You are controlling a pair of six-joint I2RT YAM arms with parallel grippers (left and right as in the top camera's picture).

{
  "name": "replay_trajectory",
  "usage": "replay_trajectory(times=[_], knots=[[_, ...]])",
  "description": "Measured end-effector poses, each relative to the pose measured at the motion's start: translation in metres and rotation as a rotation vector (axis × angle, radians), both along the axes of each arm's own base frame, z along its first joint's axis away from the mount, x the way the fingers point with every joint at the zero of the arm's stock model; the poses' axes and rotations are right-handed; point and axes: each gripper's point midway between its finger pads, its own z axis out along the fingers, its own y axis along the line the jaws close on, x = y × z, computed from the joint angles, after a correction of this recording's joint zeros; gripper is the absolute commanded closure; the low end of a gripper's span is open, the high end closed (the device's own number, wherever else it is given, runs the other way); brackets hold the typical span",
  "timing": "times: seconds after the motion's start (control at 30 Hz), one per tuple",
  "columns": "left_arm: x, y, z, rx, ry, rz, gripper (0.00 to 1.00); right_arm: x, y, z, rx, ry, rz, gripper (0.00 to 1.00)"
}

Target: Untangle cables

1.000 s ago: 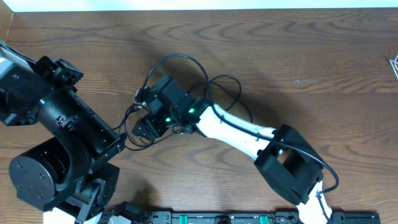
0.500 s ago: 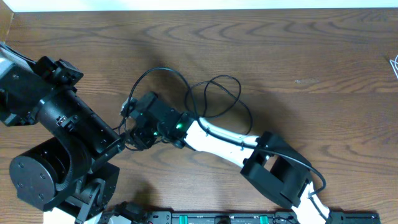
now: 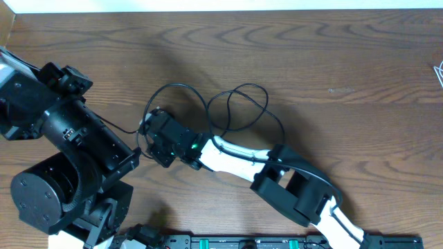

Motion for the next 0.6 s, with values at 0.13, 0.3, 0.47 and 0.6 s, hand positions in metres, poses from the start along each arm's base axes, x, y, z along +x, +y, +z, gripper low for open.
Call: replay_trajectory(times=[0.13, 0.3, 0.47, 0.6], knots=[[-0.001, 0.001, -0.001, -0.007, 0.004, 0.009, 0.92, 0.003, -0.004, -0.005, -0.011, 0.005, -0.012, 0.92], [-0.001, 0.002, -0.002, -0.012, 0.006, 0.014, 0.92, 0.018, -0.030, -0.010, -0.074, 0.055, -0.069, 0.99], [-0.001, 0.002, -0.002, -0.012, 0.006, 0.014, 0.93, 0.070, -0.098, 0.026, -0.125, 0.098, -0.226, 0.99], [-0.001, 0.002, -0.002, -0.012, 0.006, 0.014, 0.92, 0.112, -0.160, 0.076, -0.112, 0.094, -0.367, 0.99]])
